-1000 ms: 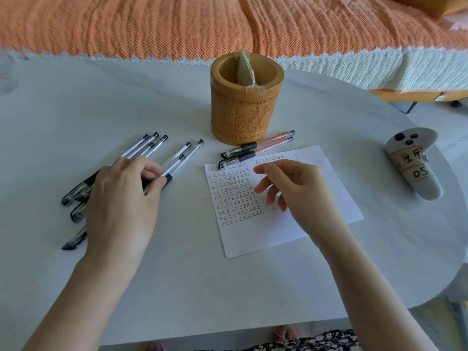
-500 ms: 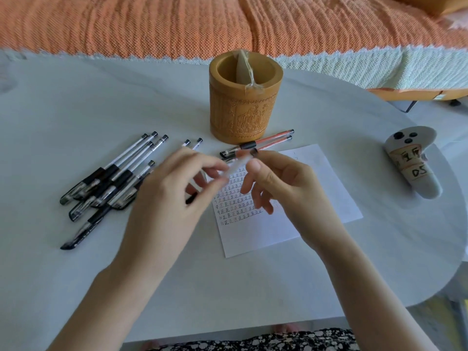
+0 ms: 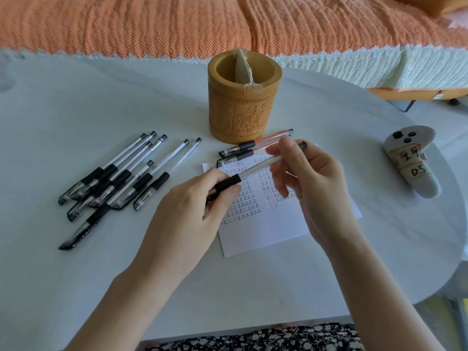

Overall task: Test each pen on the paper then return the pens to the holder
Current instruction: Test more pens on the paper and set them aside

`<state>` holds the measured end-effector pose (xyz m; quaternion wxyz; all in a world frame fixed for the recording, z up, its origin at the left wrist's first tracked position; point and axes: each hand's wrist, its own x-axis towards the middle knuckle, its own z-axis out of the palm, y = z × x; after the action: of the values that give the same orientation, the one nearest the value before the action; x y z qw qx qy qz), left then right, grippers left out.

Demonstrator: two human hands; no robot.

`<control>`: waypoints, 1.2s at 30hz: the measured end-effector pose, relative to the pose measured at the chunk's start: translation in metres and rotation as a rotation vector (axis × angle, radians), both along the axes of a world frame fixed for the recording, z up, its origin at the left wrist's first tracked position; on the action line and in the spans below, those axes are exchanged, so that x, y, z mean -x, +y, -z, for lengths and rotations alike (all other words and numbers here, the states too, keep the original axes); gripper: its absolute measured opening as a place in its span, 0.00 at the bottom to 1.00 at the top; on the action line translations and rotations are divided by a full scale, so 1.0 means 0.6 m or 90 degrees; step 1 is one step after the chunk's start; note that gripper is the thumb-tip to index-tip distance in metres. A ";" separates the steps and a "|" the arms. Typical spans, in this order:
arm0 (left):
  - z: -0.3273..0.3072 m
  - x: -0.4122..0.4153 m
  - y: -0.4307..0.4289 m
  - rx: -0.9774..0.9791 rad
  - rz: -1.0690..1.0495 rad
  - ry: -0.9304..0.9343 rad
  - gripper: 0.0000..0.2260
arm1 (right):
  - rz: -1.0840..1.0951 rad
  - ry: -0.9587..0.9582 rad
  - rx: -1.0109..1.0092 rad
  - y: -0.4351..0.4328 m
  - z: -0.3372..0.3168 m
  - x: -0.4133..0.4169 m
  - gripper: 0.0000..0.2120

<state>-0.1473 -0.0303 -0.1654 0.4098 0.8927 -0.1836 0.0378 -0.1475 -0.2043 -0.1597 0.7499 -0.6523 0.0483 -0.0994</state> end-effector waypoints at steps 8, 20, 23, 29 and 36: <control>-0.006 0.008 -0.011 0.056 0.006 0.082 0.11 | -0.009 0.009 -0.001 -0.010 0.003 0.004 0.12; -0.001 0.015 -0.025 0.146 0.058 0.110 0.11 | -0.157 0.081 -0.113 -0.011 0.000 0.014 0.16; 0.001 0.018 -0.029 0.103 0.063 0.105 0.13 | -0.174 0.107 -0.071 -0.008 0.005 0.016 0.13; 0.009 0.017 -0.023 -0.035 0.006 0.114 0.18 | -0.041 0.050 -0.033 -0.045 0.000 0.016 0.13; 0.002 0.021 -0.027 -0.155 0.010 0.125 0.16 | 0.046 0.117 0.071 -0.055 0.008 0.017 0.18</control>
<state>-0.1598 -0.0465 -0.1666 0.3151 0.9337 -0.1525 -0.0755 -0.1580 -0.2370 -0.1643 0.7006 -0.6974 0.1347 -0.0683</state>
